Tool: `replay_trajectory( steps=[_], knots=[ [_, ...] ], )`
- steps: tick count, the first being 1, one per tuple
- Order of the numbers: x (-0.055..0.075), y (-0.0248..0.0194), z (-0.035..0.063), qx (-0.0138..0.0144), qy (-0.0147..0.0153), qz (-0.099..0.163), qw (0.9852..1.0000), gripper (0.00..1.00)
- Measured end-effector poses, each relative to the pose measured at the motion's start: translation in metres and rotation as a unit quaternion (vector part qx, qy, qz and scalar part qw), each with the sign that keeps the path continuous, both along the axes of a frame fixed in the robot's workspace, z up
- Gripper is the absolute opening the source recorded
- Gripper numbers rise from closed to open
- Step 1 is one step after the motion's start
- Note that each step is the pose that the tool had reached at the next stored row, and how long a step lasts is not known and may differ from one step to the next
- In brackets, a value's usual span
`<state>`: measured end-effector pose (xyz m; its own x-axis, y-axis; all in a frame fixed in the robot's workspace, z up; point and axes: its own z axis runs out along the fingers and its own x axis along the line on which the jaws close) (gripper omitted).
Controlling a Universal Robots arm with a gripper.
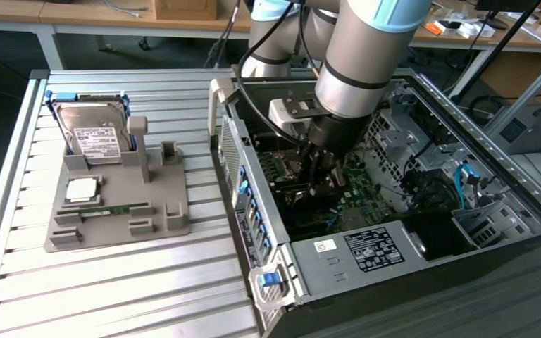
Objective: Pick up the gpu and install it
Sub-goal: 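Insert the gpu into the slot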
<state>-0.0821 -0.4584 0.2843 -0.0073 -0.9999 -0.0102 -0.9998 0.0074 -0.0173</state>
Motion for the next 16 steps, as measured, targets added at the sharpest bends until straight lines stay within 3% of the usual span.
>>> replay_trajectory(
  steps=[1, 6, 11, 16],
  knots=[
    [0.000, 0.0003, 0.0003, 0.0000, 0.0000, 0.000, 1.0000, 0.39],
    [0.000, 0.0004, 0.0005, -0.0001, 0.0000, 0.000, 1.0000, 0.10],
    [0.004, 0.0001, 0.0005, -0.0001, 0.0007, 0.000, 1.0000, 0.10],
    [0.023, -0.0001, 0.0003, 0.0000, 0.0057, 0.000, 1.0000, 0.10]
  ],
)
